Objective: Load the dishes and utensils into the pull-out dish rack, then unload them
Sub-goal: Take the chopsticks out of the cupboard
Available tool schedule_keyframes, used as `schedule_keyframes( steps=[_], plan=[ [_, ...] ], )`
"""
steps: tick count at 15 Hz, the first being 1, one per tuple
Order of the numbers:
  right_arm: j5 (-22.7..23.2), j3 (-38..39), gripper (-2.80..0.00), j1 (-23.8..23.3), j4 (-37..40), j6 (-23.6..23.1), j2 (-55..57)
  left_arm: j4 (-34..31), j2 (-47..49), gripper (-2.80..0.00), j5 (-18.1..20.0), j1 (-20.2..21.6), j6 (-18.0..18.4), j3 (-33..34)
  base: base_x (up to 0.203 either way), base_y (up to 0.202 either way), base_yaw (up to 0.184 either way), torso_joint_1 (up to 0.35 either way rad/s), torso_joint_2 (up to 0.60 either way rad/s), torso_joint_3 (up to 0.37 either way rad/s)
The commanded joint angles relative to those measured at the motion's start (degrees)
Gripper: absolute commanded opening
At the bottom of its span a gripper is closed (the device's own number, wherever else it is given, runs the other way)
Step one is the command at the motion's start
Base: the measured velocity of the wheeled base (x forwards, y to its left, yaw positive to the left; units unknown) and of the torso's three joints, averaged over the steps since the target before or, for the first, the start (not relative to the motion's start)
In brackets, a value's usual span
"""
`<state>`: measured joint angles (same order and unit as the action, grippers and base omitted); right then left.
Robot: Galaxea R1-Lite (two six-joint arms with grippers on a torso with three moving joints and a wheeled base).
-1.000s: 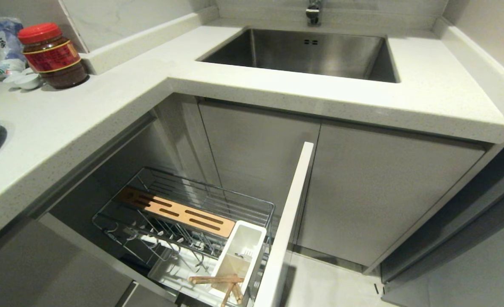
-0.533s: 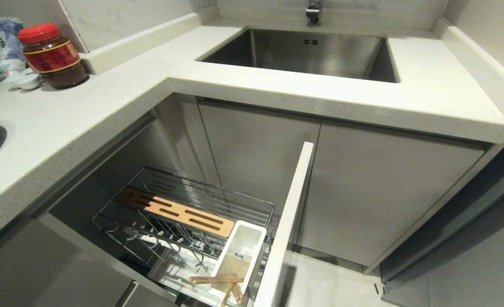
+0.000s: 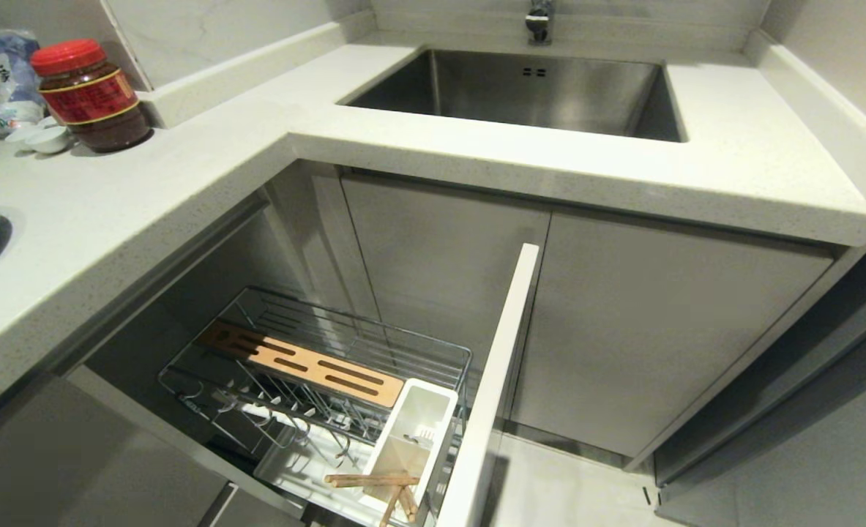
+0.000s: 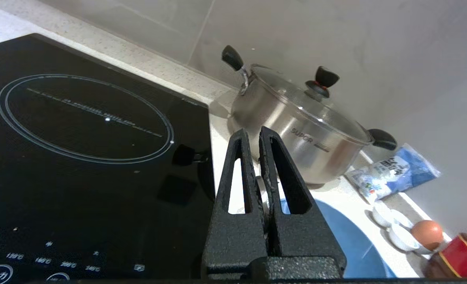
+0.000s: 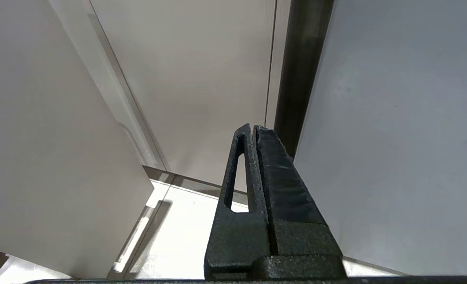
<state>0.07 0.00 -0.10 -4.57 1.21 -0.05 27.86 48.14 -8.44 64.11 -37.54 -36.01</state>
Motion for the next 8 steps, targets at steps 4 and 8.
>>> schedule_keyframes(
  steps=[4,8],
  plan=[
    [0.01,1.49,-2.8,0.01,-0.09,0.02,-0.04,2.3,2.65,-2.8,2.47,-0.19,-0.34,0.83,0.0,0.0,0.0,0.0,0.0,0.0],
    [0.01,1.49,-2.8,0.01,0.0,0.02,-0.04,6.26,4.37,-2.8,4.85,-1.87,-0.8,2.07,0.0,0.0,0.0,0.0,0.0,0.0]
  ],
)
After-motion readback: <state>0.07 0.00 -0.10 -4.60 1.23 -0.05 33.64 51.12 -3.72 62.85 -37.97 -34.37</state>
